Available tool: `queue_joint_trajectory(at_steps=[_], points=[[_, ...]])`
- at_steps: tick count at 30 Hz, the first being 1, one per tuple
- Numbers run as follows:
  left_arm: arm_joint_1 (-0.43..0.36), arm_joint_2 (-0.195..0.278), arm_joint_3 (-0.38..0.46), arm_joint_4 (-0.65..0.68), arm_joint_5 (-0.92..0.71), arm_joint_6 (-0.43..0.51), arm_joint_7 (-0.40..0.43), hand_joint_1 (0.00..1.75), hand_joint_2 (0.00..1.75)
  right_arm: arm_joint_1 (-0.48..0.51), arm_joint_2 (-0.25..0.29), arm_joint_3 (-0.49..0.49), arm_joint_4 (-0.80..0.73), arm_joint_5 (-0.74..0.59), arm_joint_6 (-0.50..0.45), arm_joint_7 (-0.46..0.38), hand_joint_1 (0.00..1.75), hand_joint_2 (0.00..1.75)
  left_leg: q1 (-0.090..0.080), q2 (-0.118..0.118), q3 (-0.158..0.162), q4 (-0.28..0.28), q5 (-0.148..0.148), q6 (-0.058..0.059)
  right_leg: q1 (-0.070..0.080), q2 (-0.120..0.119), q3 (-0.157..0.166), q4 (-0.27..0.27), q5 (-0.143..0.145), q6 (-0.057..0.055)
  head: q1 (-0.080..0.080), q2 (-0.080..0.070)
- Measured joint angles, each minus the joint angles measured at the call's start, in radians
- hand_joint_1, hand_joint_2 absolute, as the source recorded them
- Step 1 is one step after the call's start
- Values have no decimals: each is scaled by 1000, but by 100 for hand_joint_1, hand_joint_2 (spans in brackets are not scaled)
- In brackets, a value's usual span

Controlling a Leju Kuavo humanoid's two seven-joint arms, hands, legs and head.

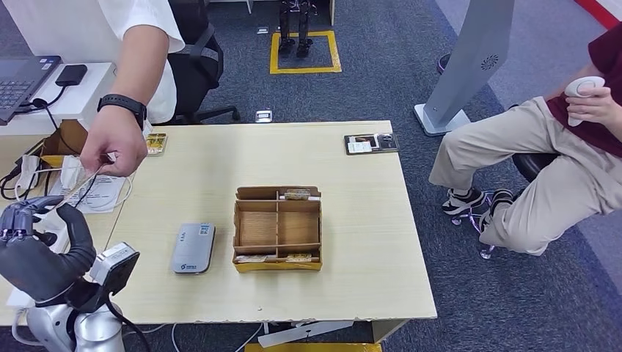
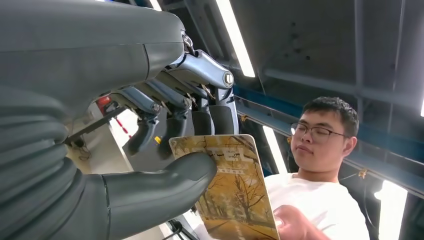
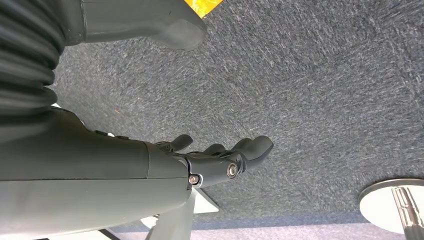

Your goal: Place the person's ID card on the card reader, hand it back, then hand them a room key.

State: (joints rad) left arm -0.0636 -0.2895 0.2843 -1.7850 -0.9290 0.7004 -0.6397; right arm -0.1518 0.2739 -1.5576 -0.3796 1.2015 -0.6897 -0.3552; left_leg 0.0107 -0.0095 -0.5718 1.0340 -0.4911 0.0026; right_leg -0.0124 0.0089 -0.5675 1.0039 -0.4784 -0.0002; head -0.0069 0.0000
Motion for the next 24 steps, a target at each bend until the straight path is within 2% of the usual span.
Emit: queue_joint_trajectory(at_steps=[17,24], points=[[-1,0,8,2,-88,0,38,175,175,-1,0,0,10,-1,0,-13,0,175,0,0,0,0,0,0,0,0,0,0,0,0,0,0],[1,0,16,2,-201,0,68,175,175,-1,0,0,15,-6,0,-11,0,175,0,0,0,0,0,0,0,0,0,0,0,0,0,0]])
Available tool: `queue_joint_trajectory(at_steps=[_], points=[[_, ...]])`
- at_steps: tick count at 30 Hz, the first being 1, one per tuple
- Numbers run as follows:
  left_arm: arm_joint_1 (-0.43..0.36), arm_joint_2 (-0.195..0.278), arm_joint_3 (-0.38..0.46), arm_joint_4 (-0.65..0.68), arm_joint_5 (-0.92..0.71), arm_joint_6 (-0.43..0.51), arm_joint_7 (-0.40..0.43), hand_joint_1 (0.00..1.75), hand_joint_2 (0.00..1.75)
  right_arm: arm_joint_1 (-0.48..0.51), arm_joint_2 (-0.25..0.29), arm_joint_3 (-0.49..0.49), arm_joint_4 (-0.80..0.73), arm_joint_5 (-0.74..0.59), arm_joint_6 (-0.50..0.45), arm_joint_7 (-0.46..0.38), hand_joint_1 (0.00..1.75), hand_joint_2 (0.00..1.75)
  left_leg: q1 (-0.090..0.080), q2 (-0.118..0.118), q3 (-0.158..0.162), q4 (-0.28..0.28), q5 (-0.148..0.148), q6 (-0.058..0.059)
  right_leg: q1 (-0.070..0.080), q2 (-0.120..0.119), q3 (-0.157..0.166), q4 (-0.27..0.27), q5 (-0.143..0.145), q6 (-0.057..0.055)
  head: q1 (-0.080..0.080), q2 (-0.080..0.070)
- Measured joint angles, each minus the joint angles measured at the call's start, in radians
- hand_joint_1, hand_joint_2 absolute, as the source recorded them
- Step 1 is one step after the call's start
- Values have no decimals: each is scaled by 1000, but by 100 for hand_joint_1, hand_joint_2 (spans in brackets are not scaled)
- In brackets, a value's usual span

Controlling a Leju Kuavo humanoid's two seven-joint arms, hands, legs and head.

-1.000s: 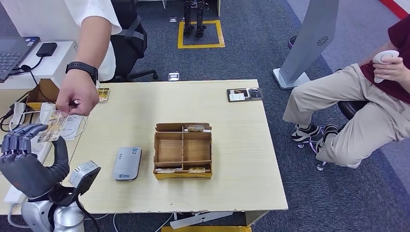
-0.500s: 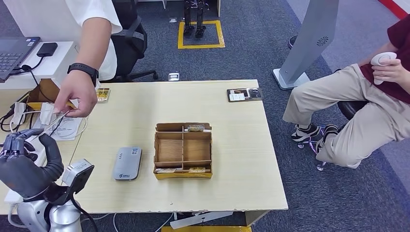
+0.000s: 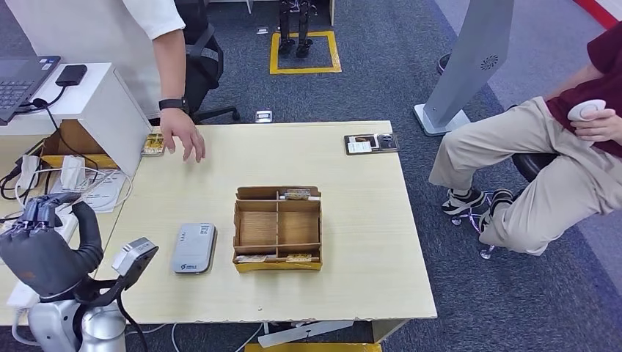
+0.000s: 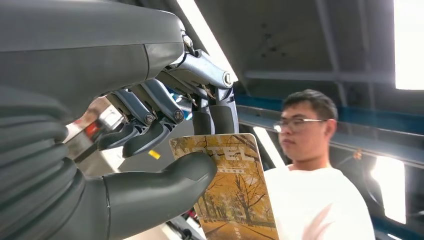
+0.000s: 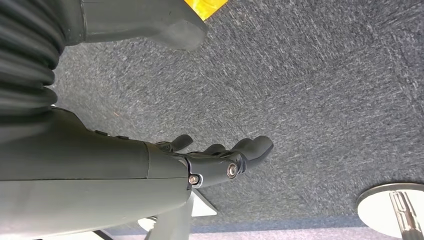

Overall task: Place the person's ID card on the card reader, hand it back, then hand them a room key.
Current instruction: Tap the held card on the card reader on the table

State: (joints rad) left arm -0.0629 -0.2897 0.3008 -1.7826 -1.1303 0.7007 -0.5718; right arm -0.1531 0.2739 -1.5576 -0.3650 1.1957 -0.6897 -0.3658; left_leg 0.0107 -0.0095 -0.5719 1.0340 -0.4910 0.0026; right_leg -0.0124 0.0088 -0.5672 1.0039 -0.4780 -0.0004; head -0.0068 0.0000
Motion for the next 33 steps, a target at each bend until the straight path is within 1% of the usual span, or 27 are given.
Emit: queue_joint_trajectory(at_steps=[8,15,21,25,29,33], points=[[6,-1,31,0,-29,0,8,175,175,0,-1,0,2,-10,0,0,0,175,0,0,0,0,0,0,0,0,0,0,0,0,0,0],[15,-1,71,0,-77,0,73,175,175,1,-1,0,2,-39,0,10,0,175,0,0,0,0,0,0,0,0,0,0,0,0,0,0],[24,-2,112,7,-87,0,94,175,175,1,-1,0,-1,-58,0,16,0,175,0,0,0,0,0,0,0,0,0,0,0,0,0,0],[26,-2,121,9,-91,0,100,175,175,1,-1,0,-2,-61,0,18,0,175,0,0,0,0,0,0,0,0,0,0,0,0,0,0],[30,-2,125,22,-114,0,130,175,175,1,-1,0,-4,-75,0,22,0,175,0,0,0,0,0,0,0,0,0,0,0,0,0,0],[36,-2,125,35,-121,0,135,175,175,2,-1,0,-7,-80,0,26,0,175,0,0,0,0,0,0,0,0,0,0,0,0,0,0]])
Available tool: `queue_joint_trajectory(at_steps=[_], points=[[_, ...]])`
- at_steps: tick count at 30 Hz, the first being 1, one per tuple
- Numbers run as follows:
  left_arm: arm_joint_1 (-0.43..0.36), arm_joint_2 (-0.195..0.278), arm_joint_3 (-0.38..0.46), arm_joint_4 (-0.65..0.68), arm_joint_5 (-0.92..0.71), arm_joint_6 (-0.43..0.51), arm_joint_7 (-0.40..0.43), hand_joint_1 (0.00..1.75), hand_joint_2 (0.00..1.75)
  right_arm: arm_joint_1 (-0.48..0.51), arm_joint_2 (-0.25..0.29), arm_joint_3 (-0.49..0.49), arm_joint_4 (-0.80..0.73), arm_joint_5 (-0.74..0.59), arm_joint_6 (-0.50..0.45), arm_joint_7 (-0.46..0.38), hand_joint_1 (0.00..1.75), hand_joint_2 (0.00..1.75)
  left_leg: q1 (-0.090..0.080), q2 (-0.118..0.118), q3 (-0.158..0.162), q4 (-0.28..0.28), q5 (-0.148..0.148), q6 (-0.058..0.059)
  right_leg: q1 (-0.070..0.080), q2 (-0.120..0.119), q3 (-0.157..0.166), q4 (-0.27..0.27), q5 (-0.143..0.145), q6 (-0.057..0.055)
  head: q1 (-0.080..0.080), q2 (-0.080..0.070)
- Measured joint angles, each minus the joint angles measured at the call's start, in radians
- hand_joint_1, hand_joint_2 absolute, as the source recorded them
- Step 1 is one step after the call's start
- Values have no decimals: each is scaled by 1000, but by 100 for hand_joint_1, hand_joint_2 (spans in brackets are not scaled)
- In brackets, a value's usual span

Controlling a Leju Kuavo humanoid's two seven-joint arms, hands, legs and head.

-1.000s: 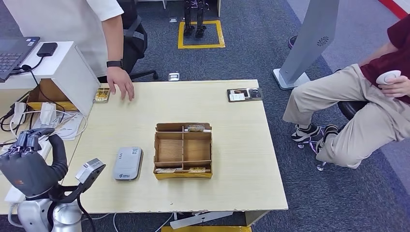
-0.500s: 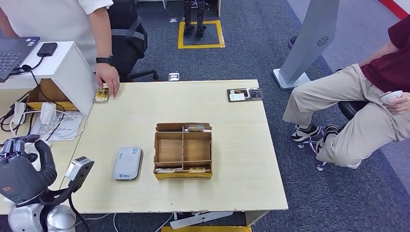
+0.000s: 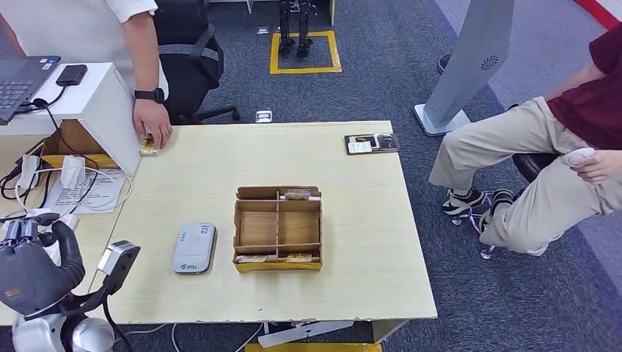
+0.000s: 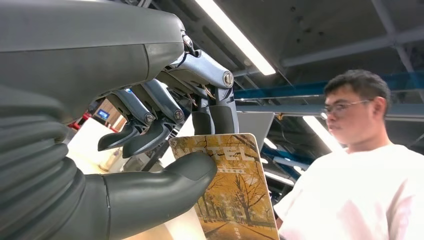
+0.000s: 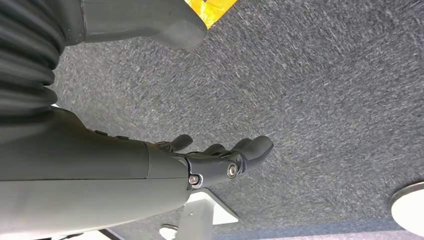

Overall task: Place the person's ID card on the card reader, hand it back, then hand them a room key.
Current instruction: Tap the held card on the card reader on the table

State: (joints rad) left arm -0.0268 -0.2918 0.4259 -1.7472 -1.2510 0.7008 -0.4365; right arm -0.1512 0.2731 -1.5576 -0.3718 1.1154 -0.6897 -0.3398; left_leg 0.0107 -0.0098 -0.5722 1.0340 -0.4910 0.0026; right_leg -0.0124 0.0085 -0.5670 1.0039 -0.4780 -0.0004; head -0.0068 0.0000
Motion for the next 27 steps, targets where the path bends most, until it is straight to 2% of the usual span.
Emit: queue_joint_trajectory(at_steps=[9,21,23,27], points=[[29,-2,-1,36,-62,0,7,175,175,1,0,0,-5,-21,0,1,0,175,0,0,0,0,0,0,0,0,0,0,0,0,0,0],[59,-5,-31,174,-201,1,-28,175,175,1,-1,0,-4,-21,0,-9,0,175,0,0,0,0,0,0,0,0,0,0,0,0,0,0],[66,1,-53,198,-223,1,26,175,175,1,-2,0,-3,-27,0,-13,0,175,0,0,0,0,0,0,0,0,0,0,0,0,0,0],[99,30,-161,260,-253,1,194,175,175,2,-6,0,0,-43,0,-16,0,175,0,0,0,0,0,0,0,0,0,0,0,0,0,0]])
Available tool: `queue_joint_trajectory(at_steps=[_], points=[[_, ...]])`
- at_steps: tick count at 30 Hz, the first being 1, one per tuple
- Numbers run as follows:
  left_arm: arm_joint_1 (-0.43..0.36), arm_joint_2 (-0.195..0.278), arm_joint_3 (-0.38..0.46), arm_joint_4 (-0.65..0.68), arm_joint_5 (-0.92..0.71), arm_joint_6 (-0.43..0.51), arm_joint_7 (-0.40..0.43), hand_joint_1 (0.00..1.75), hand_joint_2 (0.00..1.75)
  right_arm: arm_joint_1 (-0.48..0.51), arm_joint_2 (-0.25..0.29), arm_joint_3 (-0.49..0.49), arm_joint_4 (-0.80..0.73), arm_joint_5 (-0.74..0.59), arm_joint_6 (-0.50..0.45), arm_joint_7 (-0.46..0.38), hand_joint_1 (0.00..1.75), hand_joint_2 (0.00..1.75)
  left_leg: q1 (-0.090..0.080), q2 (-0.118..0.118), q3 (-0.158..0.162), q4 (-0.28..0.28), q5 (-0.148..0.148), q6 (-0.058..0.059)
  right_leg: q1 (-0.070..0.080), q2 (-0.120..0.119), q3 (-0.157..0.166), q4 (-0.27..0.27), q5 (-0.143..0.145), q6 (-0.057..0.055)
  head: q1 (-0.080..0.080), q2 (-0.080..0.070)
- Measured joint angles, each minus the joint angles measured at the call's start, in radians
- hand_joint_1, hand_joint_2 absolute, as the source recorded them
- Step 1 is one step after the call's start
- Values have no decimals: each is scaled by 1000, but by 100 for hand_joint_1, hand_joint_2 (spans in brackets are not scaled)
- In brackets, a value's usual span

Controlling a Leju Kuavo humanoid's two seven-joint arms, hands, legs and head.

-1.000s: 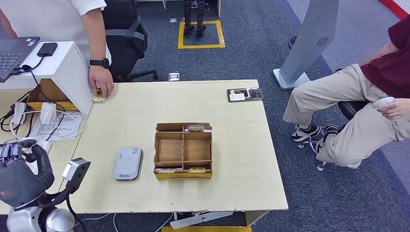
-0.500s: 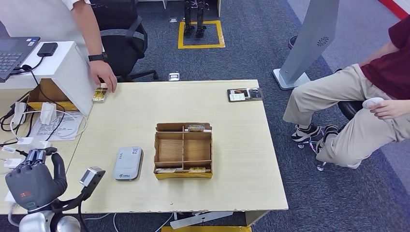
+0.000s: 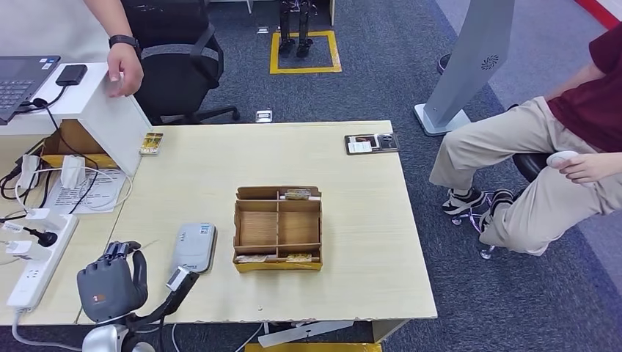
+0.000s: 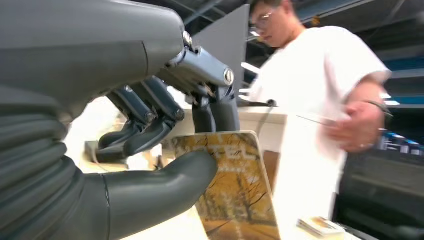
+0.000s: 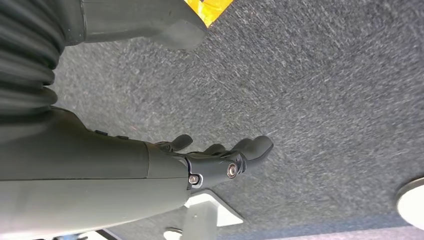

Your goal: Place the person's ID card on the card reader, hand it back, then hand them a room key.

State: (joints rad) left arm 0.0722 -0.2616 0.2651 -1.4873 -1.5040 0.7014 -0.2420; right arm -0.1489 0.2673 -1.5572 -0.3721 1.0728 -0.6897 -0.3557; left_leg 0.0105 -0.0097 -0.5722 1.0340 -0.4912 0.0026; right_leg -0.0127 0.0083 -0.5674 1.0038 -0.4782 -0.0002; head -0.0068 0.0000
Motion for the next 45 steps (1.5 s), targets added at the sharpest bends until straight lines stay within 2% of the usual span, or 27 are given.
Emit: queue_joint_trajectory(at_steps=[6,10,25,35,45], points=[[12,55,-116,94,-17,0,99,175,175,1,-6,0,7,4,0,-2,0,175,0,0,0,0,0,0,0,0,0,0,0,0,0,0],[13,80,-161,130,-19,0,118,175,175,2,-9,0,10,5,0,-3,0,175,0,0,0,0,0,0,0,0,0,0,0,0,0,0],[11,141,-252,210,-20,1,199,175,175,2,-18,0,21,19,0,-6,0,175,0,0,0,0,0,0,0,0,1,0,0,0,0,0],[13,160,-287,248,8,2,193,175,175,4,-25,0,28,7,0,-19,0,175,0,0,1,0,0,0,0,0,1,0,0,0,0,0],[9,184,-326,289,3,4,225,175,175,4,-25,0,32,5,0,-19,0,175,0,0,2,0,0,0,0,0,2,0,0,0,0,0]])
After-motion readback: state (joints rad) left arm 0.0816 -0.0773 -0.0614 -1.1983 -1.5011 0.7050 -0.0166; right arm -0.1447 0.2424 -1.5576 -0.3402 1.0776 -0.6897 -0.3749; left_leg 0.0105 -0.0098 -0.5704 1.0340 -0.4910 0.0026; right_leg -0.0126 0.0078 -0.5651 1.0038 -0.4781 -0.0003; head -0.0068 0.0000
